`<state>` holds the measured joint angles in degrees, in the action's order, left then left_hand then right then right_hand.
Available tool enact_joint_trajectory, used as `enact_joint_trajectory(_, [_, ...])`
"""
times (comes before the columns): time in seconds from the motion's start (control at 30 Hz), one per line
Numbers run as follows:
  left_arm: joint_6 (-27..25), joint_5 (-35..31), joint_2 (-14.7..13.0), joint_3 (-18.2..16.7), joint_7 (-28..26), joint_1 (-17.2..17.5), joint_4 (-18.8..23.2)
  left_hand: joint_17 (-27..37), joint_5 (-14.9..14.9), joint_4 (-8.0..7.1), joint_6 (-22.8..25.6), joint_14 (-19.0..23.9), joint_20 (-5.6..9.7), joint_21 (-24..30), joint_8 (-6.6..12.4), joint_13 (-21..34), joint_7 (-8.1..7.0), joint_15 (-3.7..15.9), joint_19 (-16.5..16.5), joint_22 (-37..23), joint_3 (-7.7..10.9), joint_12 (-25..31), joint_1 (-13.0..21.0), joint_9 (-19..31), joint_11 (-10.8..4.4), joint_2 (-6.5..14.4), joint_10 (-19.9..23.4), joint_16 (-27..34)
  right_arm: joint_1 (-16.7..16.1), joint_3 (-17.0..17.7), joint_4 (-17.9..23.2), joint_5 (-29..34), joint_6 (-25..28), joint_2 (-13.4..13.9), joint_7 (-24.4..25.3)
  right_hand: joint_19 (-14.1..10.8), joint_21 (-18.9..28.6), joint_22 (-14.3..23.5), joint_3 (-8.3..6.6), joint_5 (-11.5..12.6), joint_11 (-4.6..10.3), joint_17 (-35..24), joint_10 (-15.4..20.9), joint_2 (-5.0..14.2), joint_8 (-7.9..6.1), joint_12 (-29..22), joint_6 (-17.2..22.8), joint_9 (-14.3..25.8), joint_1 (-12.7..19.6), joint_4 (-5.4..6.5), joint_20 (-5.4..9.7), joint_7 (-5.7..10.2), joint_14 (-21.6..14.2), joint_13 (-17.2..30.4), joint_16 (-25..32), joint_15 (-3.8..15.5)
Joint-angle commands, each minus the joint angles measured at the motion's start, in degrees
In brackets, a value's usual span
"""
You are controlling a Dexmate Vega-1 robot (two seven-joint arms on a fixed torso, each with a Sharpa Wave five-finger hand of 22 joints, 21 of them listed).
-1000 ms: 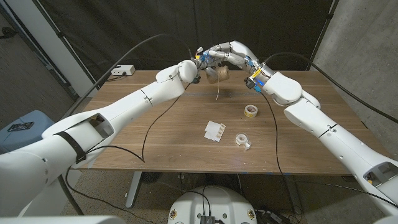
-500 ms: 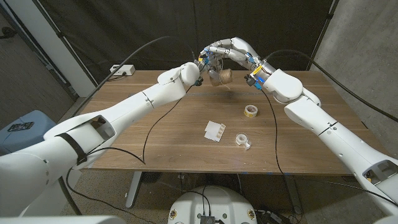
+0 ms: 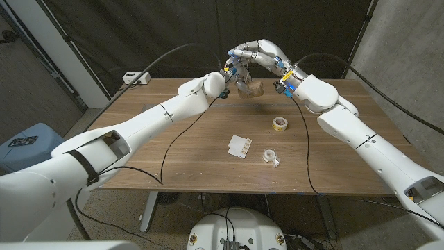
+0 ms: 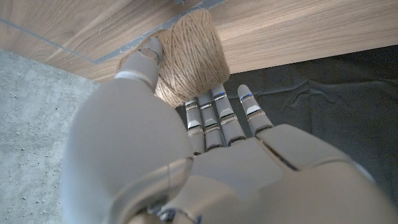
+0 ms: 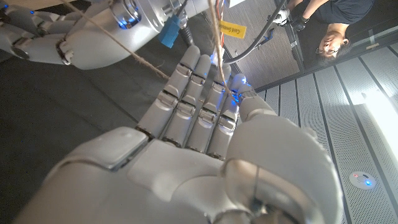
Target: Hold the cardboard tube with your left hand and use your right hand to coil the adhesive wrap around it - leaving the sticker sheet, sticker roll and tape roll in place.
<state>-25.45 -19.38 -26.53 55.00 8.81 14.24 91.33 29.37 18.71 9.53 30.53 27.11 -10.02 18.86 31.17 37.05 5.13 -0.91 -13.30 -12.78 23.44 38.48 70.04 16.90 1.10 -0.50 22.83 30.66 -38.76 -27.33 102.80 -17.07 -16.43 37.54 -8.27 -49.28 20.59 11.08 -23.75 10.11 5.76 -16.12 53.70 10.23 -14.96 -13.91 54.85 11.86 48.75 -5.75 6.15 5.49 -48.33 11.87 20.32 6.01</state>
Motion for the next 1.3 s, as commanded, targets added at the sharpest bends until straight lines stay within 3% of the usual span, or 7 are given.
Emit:
enact_joint_trajectory(0.03, [2.0,-0.3,-0.1,0.0,0.9,0.6,0.0,0.1,0.4,-0.15,4.2,0.2,0.43,0.4,1.76,5.3,-0.55,0.3,-0.2,-0.1,0.23,0.5,2.1,5.8,-1.05,6.3,0.6,0.3,1.1,0.0,-0.6,0.3,0.6,-0.2,0.2,0.4,0.2,0.1,-0.4,-0.1,0.06,-0.1,0.2,0.19,0.18,0.0,0.3,0.2,-0.4,-0.15,3.96,0.07,-0.2,0.2,-0.2,6.3])
enact_joint_trajectory(1.3, [8.2,-1.1,-1.9,-1.4,2.4,3.7,1.9,-0.2,0.2,-0.16,4.6,0.0,0.73,0.5,1.77,5.4,-0.98,0.66,-0.2,-0.1,0.23,0.3,2.2,5.9,-1.46,6.1,0.4,-0.2,4.9,1.6,-5.2,0.0,-0.7,-0.5,0.2,-0.5,1.0,0.1,-0.41,-0.2,-0.13,-1.0,0.8,0.19,0.48,0.3,0.7,0.4,-0.7,-0.1,3.42,-0.2,-1.0,0.4,0.2,6.14])
